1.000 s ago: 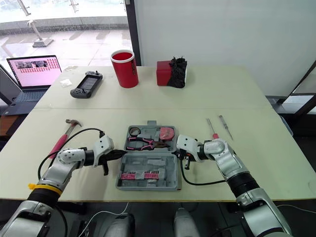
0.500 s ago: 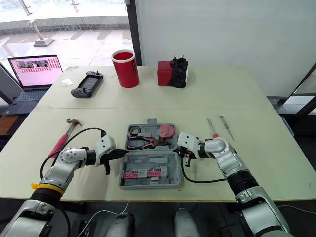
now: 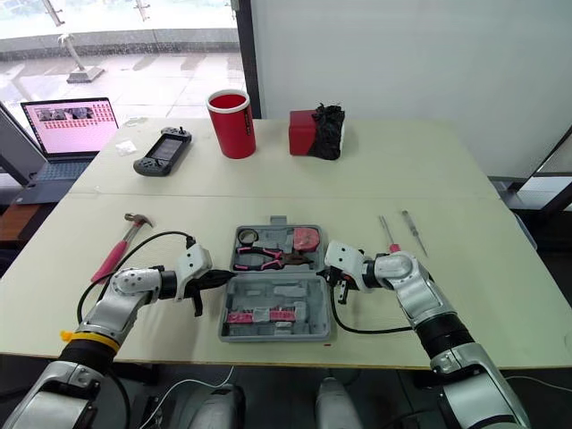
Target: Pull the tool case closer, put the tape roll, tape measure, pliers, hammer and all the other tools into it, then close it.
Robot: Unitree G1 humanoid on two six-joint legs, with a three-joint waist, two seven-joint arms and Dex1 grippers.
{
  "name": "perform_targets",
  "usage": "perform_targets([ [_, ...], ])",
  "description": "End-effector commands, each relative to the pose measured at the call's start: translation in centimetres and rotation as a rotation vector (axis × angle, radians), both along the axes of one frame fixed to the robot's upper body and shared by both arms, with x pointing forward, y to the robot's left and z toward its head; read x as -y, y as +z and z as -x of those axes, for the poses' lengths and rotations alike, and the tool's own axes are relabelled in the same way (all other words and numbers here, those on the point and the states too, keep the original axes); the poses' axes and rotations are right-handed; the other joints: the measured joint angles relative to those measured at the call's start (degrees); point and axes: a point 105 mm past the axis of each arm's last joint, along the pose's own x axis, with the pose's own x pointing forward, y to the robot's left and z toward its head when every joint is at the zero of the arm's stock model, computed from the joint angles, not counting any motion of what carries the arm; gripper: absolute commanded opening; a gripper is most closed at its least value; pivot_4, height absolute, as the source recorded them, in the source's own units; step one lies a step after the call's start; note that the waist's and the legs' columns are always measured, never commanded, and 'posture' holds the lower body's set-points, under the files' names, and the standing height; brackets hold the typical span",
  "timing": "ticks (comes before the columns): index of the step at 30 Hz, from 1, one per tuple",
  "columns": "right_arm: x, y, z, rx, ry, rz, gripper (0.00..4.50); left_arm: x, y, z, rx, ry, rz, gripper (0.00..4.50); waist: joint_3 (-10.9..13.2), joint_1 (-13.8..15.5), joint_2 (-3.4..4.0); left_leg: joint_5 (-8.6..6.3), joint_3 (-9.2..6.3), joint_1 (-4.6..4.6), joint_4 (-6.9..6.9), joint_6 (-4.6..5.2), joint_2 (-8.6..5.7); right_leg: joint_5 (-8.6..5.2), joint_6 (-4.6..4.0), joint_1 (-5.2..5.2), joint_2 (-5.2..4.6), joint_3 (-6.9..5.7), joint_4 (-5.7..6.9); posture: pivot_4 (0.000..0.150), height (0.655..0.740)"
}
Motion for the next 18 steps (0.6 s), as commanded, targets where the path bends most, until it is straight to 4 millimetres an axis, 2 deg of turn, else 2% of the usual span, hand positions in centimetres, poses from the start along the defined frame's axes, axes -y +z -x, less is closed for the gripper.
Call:
perform_targets([
  [1, -0.1, -1.3, 1.0, -0.049, 0.010, 0.014, 0.00, 1.7, 1.6, -0.3, 0.074, -0.071, 0.033, 0.03, 0.0, 0.2, 0.00, 0.00, 0.00, 0.00, 0.00, 0.00, 0.00, 0.00, 0.00, 0.00, 0.00, 0.00, 0.00, 0.150, 0.7400],
  [6, 0.6, -1.4, 1.1, -0.059, -0.003, 0.029, 0.00, 2.2, 1.6, 0.0, 0.071, -0.077, 0.058, 0.03, 0.0, 0.3, 0.00, 0.00, 0.00, 0.00, -0.01, 0.00, 0.00, -0.01, 0.00, 0.00, 0.00, 0.00, -0.01, 0.150, 0.7400],
  [18, 1.5, -1.5, 1.1, -0.057, -0.031, 0.038, 0.00, 1.7, 1.6, -0.5, 0.077, -0.050, 0.056, 0.03, 0.0, 0.3, 0.00, 0.00, 0.00, -0.02, -0.01, 0.00, -0.01, -0.01, 0.01, 0.01, -0.01, 0.00, -0.03, 0.150, 0.7400],
])
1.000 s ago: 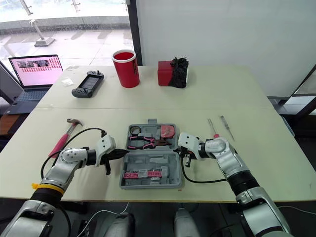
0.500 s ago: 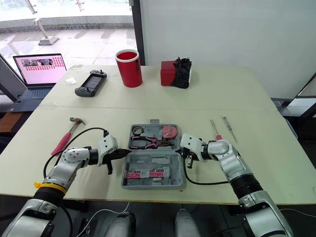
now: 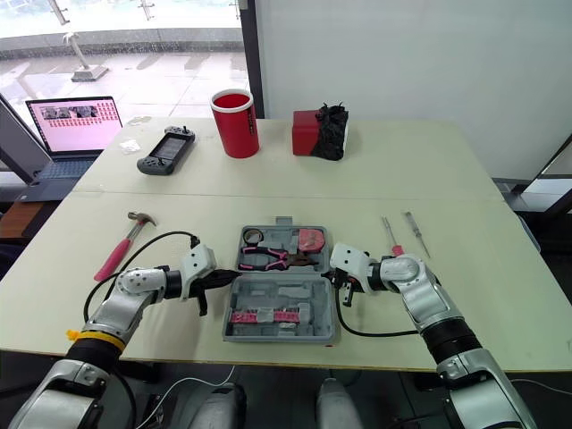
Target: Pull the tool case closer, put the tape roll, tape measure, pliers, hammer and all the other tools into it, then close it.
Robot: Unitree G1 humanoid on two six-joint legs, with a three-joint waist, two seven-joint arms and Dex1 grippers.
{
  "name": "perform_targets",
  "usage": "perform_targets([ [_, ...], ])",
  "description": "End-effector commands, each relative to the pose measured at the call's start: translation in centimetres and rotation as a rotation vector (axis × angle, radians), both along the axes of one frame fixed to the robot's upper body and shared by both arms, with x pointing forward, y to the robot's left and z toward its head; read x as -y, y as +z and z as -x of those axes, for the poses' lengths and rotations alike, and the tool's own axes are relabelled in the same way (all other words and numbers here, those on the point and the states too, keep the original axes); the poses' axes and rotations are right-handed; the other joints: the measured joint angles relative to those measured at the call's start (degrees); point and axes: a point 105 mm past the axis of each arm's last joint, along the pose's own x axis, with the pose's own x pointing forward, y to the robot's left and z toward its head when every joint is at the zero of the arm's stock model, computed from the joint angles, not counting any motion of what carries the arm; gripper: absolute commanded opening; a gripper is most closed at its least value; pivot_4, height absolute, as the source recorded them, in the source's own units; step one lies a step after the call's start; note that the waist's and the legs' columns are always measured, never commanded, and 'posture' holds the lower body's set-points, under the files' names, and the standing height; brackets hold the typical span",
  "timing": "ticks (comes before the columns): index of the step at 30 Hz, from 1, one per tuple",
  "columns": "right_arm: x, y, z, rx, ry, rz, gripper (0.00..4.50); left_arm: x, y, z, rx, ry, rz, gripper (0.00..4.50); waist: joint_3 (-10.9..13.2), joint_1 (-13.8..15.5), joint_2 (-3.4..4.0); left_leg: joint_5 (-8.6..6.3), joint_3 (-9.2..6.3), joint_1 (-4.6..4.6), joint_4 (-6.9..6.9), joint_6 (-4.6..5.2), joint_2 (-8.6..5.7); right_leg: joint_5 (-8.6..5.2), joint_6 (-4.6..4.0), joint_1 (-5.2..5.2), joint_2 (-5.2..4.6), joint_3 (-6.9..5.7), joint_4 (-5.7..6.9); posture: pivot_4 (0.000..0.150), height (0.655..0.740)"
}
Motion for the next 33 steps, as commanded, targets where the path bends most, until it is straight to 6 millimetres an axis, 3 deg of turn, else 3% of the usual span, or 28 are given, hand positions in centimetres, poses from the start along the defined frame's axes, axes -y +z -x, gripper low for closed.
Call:
perform_targets([
  [1, 0.7, -1.5, 0.8, -0.056, -0.013, 0.032, 0.00, 1.3, 1.7, -0.5, 0.077, -0.044, 0.038, 0.03, 0.0, 0.0, 0.00, 0.00, 0.00, 0.00, 0.00, 0.00, 0.00, 0.00, 0.00, 0.00, 0.00, 0.00, 0.00, 0.150, 0.7400],
  [10, 2.0, -1.5, 0.4, -0.063, -0.079, 0.048, 0.00, 0.2, 1.9, -0.6, 0.087, -0.003, 0.039, 0.03, 0.0, 0.0, 0.00, 0.00, 0.00, 0.00, 0.00, 0.00, 0.00, 0.00, 0.00, 0.00, 0.00, 0.00, -0.01, 0.150, 0.7400],
  [13, 3.3, -0.9, -0.2, -0.059, -0.155, 0.027, 0.00, -1.4, 2.2, -1.0, 0.094, 0.053, 0.034, 0.03, 0.0, 0.0, 0.00, 0.00, 0.00, 0.00, 0.00, 0.00, 0.00, 0.00, 0.00, 0.00, 0.00, 0.00, -0.02, 0.150, 0.7400],
  [19, 4.7, -0.4, 0.4, -0.068, -0.171, 0.022, 0.00, -3.5, 2.5, -0.8, 0.100, 0.109, 0.034, 0.03, 0.0, 0.1, 0.00, 0.00, 0.00, -0.01, -0.01, 0.00, -0.01, -0.01, -0.01, 0.01, -0.02, 0.00, -0.07, 0.150, 0.7400],
  [22, 5.0, 0.8, 0.8, -0.045, -0.173, -0.045, 0.00, -5.0, 2.9, -0.5, 0.113, 0.152, 0.043, 0.03, 0.0, 0.0, 0.00, 0.00, 0.00, -0.03, -0.04, 0.00, 0.00, -0.01, -0.01, 0.00, -0.02, 0.00, -0.11, 0.150, 0.7400],
  [26, 5.4, 3.8, 1.7, -0.068, -0.228, -0.248, 0.00, -7.3, 3.9, 0.2, 0.118, 0.238, 0.102, 0.03, 0.1, -0.1, 0.01, 0.00, 0.00, -0.08, -0.09, 0.00, 0.00, 0.00, 0.00, -0.09, -0.02, 0.00, -0.09, 0.150, 0.7400],
  [29, 7.3, 5.0, 3.3, -0.064, -0.275, -0.350, 0.88, -10.8, 4.2, 1.5, 0.117, 0.349, 0.090, 0.91, 0.2, -0.3, 0.02, 0.00, 0.00, -0.12, -0.08, 0.00, 0.01, 0.00, -0.01, -0.13, -0.01, 0.00, -0.07, 0.150, 0.7400],
  [33, 9.5, 6.5, 4.7, -0.017, -0.345, -0.445, 2.96, -14.1, 4.6, 3.4, 0.132, 0.461, 0.080, 3.01, 0.2, -0.3, 0.02, -0.01, 0.00, -0.09, -0.23, -0.01, 0.02, -0.04, -0.03, -0.14, -0.02, 0.01, -0.18, 0.150, 0.7400],
])
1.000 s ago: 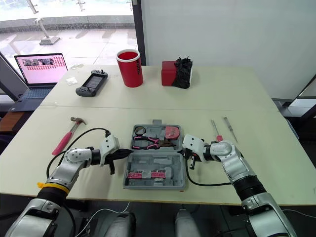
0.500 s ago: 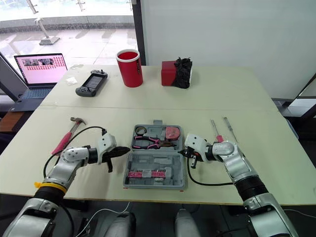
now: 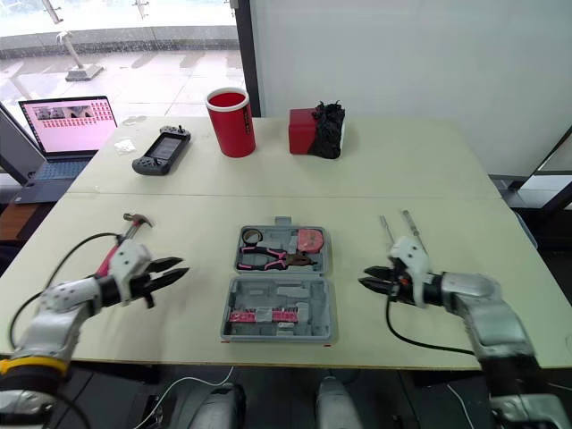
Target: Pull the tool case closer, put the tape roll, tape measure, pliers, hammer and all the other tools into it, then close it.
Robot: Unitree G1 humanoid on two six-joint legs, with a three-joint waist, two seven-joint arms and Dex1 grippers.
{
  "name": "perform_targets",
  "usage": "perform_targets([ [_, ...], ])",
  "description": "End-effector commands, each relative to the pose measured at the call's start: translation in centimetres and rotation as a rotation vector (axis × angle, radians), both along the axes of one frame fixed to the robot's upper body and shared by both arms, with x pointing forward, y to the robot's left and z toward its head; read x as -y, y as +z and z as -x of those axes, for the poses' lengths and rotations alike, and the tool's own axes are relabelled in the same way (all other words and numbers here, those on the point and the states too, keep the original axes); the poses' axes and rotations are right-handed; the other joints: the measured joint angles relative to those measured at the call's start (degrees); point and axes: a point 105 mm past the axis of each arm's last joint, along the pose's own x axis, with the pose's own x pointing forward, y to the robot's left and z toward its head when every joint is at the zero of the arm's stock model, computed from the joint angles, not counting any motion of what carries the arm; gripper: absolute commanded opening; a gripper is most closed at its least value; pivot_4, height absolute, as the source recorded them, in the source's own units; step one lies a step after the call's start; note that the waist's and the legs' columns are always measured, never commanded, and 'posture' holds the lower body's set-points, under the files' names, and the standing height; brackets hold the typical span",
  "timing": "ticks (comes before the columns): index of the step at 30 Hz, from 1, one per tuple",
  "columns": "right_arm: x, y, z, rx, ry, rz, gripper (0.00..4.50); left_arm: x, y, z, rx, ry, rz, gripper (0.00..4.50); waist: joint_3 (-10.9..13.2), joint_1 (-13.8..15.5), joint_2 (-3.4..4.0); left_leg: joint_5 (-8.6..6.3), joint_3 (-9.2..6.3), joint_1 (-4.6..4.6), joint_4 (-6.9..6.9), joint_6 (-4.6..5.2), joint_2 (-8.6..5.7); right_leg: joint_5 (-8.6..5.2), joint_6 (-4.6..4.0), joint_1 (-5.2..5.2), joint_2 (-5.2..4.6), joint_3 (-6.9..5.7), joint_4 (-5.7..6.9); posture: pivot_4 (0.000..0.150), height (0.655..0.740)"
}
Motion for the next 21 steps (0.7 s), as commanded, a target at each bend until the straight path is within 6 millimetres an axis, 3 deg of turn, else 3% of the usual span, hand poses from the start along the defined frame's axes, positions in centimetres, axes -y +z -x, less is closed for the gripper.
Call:
perform_targets([
  [1, 1.5, 2.9, 0.5, 0.107, -0.066, -0.096, 3.38, -2.4, 1.9, 1.0, 0.074, 0.092, 0.018, 3.46, 0.0, 0.0, 0.01, 0.00, 0.00, 0.00, -0.01, 0.00, 0.00, 0.00, -0.02, -0.01, 0.00, 0.00, -0.04, 0.150, 0.7400],
  [3, 3.3, 3.0, 1.2, 0.108, -0.126, -0.117, 4.45, -4.2, 2.0, 2.0, 0.091, 0.164, 0.022, 4.49, 0.0, 0.1, -0.01, -0.01, 0.01, -0.02, 0.00, -0.01, 0.00, 0.00, -0.02, 0.00, -0.02, 0.00, -0.12, 0.150, 0.7400],
  [7, 6.9, 3.0, 2.9, 0.107, -0.219, -0.105, 4.45, -6.8, 1.8, 4.7, 0.107, 0.294, 0.047, 4.49, 0.0, 0.1, -0.02, -0.02, 0.06, -0.04, -0.06, -0.03, 0.01, 0.01, -0.01, 0.04, -0.07, 0.00, -0.45, 0.150, 0.7400],
  [14, 11.5, 3.1, 4.3, 0.120, -0.334, -0.114, 4.45, -9.1, 1.1, 7.6, 0.104, 0.401, 0.091, 4.49, 0.0, 0.1, -0.06, -0.03, 0.14, -0.13, -0.15, -0.04, 0.00, 0.10, -0.17, -0.03, -0.11, 0.01, -0.62, 0.150, 0.7400],
  [17, 12.5, 3.0, 4.7, 0.119, -0.362, -0.097, 4.45, -10.4, 1.1, 8.0, 0.107, 0.456, 0.085, 4.49, 0.0, 0.0, -0.06, -0.04, 0.14, -0.14, -0.14, -0.05, 0.01, 0.04, -0.08, -0.19, -0.11, 0.01, -0.64, 0.150, 0.7400],
  [21, 12.4, 3.1, 4.6, 0.127, -0.362, -0.099, 4.45, -11.7, 1.6, 8.4, 0.122, 0.492, 0.082, 4.49, 0.0, -0.2, -0.07, -0.04, 0.17, -0.21, -0.13, -0.05, 0.01, 0.03, -0.04, -0.39, -0.11, 0.02, -0.64, 0.150, 0.7400],
])
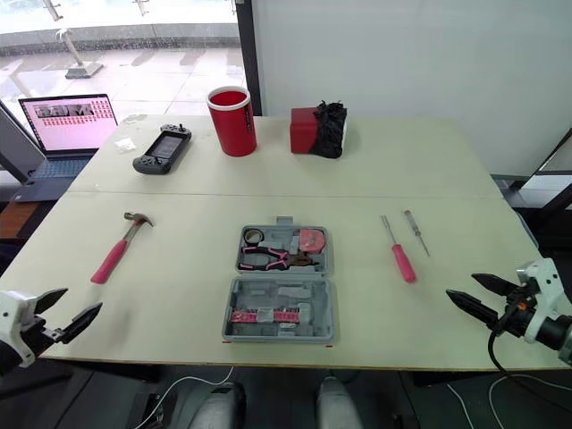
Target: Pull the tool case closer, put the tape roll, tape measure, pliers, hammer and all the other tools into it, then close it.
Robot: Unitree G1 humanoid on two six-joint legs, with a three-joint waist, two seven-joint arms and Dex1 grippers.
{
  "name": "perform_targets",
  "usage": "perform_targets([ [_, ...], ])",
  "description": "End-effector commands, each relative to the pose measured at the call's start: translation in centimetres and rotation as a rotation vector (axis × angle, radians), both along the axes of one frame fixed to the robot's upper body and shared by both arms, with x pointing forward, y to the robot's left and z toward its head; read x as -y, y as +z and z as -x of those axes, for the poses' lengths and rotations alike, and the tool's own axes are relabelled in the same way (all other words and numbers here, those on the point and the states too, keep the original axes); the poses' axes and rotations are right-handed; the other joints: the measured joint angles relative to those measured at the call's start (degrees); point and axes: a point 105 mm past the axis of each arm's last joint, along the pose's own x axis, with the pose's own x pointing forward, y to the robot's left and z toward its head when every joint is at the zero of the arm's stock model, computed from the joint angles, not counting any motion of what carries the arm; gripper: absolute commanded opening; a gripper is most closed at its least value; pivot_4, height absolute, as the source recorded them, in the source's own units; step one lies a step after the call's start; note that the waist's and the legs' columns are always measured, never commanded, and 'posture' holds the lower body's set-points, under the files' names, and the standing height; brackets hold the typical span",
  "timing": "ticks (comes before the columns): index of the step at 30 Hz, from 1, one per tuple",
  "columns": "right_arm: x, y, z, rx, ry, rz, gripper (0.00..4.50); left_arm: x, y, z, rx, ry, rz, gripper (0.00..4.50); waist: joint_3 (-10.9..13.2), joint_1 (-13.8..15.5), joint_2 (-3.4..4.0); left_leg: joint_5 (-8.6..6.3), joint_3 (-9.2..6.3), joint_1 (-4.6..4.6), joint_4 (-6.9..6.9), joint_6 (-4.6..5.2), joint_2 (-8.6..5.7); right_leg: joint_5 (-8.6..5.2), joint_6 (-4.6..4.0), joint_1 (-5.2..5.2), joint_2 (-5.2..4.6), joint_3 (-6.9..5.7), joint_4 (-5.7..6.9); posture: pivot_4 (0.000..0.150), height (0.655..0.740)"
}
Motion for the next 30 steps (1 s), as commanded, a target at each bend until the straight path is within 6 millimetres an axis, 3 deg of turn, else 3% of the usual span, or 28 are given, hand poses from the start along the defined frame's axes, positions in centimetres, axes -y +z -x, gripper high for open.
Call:
perform_targets([
  [1, 0.1, 1.5, -0.3, 0.056, 0.003, 0.012, 4.45, -1.6, 1.8, 0.2, 0.058, 0.036, -0.032, 4.49, 0.0, -0.2, 0.01, 0.00, 0.00, -0.04, 0.00, 0.00, 0.00, 0.04, -0.06, 0.00, 0.00, 0.00, 0.00, 0.150, 0.7400],
  [6, -0.8, 1.4, -0.7, 0.037, 0.028, 0.032, 4.45, -1.5, 2.0, -0.1, 0.072, 0.033, -0.025, 4.49, 0.0, -0.5, 0.04, 0.01, 0.00, -0.38, 0.01, 0.01, 0.00, 0.13, -0.18, -0.08, 0.02, 0.00, 0.03, 0.150, 0.7400],
  [12, -4.8, 5.0, -2.6, 0.091, 0.155, -0.021, 4.45, 0.1, 2.5, -0.8, 0.094, -0.021, -0.014, 4.49, 0.0, -1.2, 0.05, 0.02, -0.01, -0.41, 0.03, 0.02, 0.00, 0.14, -0.16, -0.12, 0.03, 0.00, 0.07, 0.150, 0.7400],
  [17, -8.9, 6.1, -2.5, 0.017, 0.311, 0.007, 4.45, 5.5, 4.7, -3.1, 0.085, -0.294, -0.007, 4.49, 0.0, -0.4, 0.03, 0.02, -0.03, -0.46, 0.12, 0.02, 0.01, 0.15, -0.16, -0.09, 0.04, 0.00, 0.09, 0.150, 0.7400],
  [20, -10.9, 6.7, -2.7, 0.008, 0.315, 0.006, 4.45, 9.5, 6.7, -4.7, 0.070, -0.496, -0.005, 4.49, 0.0, 0.4, 0.04, 0.02, -0.04, -0.53, 0.16, 0.02, 0.00, 0.15, -0.16, -0.14, 0.06, 0.00, 0.09, 0.150, 0.7400],
  [22, -11.5, 6.3, -2.5, -0.033, 0.291, 0.000, 4.45, 12.2, 7.4, -4.9, 0.031, -0.656, -0.075, 4.49, 0.0, 0.6, 0.03, 0.02, -0.06, -0.59, 0.21, 0.02, 0.00, 0.15, -0.16, -0.16, 0.07, 0.00, 0.10, 0.150, 0.7400],
  [27, -12.0, 5.4, -1.5, -0.032, 0.205, 0.018, 4.45, 18.5, 11.6, -6.5, 0.050, -0.914, -0.071, 4.49, 0.0, 0.7, 0.06, 0.02, -0.08, -0.65, 0.19, 0.02, -0.02, 0.11, -0.06, -0.15, 0.07, 0.01, 0.05, 0.150, 0.7400],
  [30, -11.7, 4.3, -0.8, -0.057, 0.125, 0.057, 4.45, 20.4, 12.6, -7.1, 0.043, -1.010, -0.114, 4.49, 0.0, 0.4, 0.07, 0.03, -0.13, -0.65, 0.19, 0.03, -0.02, 0.13, 0.02, -0.15, 0.10, -0.01, 0.10, 0.150, 0.7400],
])
